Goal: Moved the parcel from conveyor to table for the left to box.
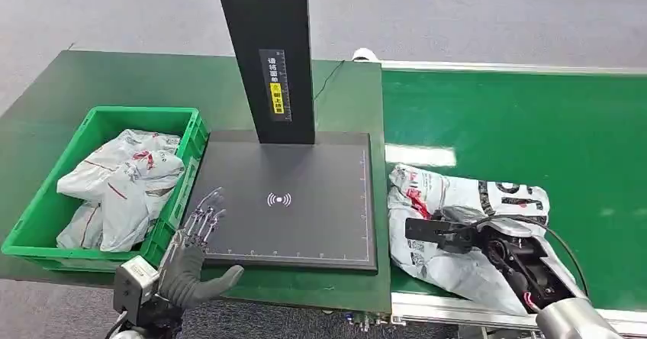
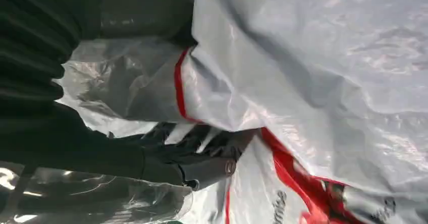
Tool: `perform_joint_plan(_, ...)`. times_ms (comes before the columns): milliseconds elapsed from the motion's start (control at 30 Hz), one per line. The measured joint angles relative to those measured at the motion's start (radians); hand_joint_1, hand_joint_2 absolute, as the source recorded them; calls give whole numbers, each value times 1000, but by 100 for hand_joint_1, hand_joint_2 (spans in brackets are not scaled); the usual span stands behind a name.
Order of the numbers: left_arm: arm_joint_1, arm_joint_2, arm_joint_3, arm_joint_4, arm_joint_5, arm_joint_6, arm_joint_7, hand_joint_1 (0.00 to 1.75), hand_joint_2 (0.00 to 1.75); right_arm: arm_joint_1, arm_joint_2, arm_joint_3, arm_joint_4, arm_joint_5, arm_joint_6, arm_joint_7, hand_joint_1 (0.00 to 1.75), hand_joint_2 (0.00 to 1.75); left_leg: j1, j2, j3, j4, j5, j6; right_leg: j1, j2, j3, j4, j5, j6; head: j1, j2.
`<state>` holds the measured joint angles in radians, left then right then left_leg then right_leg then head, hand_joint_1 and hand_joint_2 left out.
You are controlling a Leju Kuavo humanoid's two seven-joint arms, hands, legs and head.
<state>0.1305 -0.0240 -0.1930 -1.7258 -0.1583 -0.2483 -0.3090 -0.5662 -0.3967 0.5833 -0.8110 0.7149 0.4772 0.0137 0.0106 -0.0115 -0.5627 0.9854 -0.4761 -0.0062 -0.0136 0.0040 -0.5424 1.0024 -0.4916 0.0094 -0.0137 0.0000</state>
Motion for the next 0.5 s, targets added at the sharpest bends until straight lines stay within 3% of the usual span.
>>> perform_joint_plan(300,3,0,0,0,0,6,0,0,175,-5,-5,17,0,-22,-14,-31,175,175,0,0,0,0,0,0,0,0,0,0,0,0,0,0)
perform_joint_plan(400,14,0,1,-1,0,20,-2,0,175,-4,0,12,-1,-67,-107,-79,175,175,0,0,-1,0,0,0,0,0,0,0,0,0,0,0)
perform_joint_plan(500,41,0,5,-19,-2,32,-13,0,175,5,23,-38,-30,-139,-273,-129,175,175,0,1,-1,0,0,0,0,1,-1,0,0,0,0,0)
